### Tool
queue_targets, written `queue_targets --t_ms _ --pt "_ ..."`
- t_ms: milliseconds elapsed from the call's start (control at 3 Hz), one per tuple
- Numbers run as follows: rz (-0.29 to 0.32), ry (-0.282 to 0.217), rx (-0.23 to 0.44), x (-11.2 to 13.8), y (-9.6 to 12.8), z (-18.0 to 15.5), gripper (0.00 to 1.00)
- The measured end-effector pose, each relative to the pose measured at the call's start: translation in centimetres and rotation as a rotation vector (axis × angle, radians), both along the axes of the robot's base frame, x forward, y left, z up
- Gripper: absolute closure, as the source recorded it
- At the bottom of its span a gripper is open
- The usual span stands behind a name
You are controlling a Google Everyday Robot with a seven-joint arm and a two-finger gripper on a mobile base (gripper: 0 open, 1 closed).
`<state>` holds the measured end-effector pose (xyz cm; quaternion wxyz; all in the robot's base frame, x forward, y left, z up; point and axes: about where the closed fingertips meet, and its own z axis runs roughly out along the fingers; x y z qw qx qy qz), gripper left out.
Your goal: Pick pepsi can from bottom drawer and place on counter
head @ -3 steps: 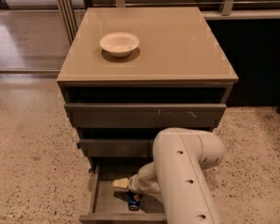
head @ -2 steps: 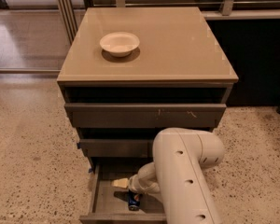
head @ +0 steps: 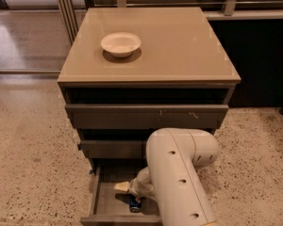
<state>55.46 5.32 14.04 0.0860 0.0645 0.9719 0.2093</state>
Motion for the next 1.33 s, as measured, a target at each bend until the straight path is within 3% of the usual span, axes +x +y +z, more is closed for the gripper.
queue_targets --t_ms 333,667,1333 --pt "-0.007 0.006 -0.022 -0.07 -0.15 -0.53 0.0" --pt "-0.007 0.006 -0.022 -0.07 -0.15 -0.53 0.19" --pt "-0.007 0.006 -0.022 -0.08 -0.15 -0.54 0.65"
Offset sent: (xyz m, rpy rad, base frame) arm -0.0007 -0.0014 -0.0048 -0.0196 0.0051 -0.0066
